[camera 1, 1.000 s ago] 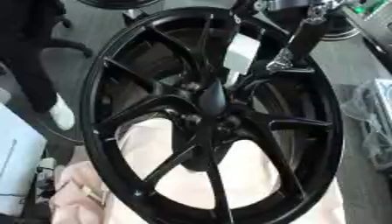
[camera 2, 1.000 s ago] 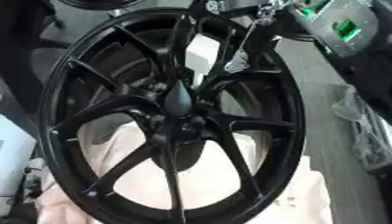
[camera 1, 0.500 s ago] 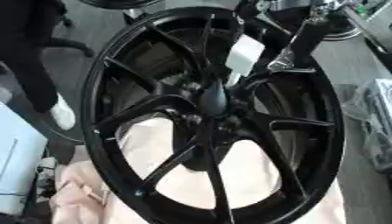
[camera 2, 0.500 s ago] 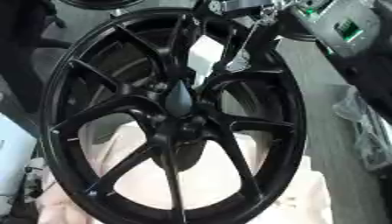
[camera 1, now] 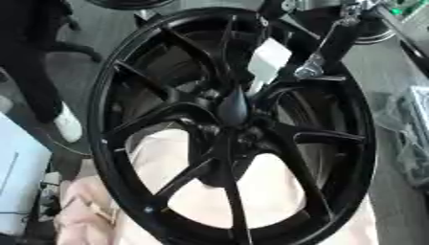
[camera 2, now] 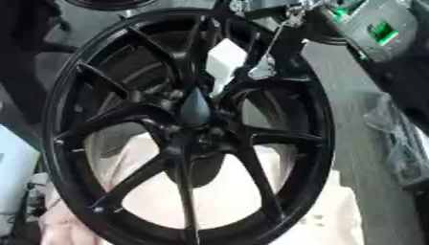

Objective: Pull the pin out of the wheel hub.

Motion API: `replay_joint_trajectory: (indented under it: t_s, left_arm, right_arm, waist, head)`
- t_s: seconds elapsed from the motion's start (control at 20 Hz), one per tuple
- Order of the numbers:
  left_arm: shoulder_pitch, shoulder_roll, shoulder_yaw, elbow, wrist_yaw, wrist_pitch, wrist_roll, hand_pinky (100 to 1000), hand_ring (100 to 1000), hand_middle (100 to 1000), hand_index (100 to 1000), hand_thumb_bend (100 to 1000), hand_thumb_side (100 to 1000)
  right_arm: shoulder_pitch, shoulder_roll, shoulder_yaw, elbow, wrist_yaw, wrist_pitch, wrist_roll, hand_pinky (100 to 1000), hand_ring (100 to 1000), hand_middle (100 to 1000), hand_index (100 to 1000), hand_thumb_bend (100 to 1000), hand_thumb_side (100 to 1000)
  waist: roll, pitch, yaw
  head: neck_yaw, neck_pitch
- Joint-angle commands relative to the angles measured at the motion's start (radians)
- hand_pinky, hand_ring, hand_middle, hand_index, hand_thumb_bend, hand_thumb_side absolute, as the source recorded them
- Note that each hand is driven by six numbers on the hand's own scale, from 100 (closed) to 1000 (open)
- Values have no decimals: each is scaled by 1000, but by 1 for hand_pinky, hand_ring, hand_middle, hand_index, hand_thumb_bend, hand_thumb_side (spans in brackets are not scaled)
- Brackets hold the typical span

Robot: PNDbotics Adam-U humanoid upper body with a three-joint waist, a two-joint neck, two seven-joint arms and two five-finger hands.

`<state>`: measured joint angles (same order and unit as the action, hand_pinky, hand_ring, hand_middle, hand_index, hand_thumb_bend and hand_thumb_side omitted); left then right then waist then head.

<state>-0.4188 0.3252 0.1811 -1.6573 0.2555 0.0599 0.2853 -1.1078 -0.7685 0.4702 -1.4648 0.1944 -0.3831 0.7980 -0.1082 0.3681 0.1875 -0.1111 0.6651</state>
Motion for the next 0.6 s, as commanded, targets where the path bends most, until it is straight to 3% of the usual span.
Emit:
replay_joint_trajectory:
  t_s: [0.05, 0.25, 0.6]
  left_arm:
    - [-11, 25, 2, -16, -3, 2, 1, 603, 806, 718, 705, 345, 638]
    - [-10, 25, 2, -16, -3, 3, 0, 603, 806, 718, 706, 344, 639]
    - [-7, 26, 4, -17, -5, 6, 2, 604, 806, 719, 706, 343, 640]
  right_arm:
    - [-18, -15, -28, -3, -13, -100, 109, 805, 635, 485, 591, 193, 100]
    - [-24, -16, -41, -5, -20, -88, 101, 797, 625, 474, 537, 179, 100]
    - [-35, -29, -66, -19, -40, -68, 92, 796, 621, 471, 521, 181, 100]
  waist:
    - [7, -17, -1]
    - [7, -19, -4]
    - [8, -21, -7]
  head:
    - [2, -5]
    - [4, -4]
    - [7, -1]
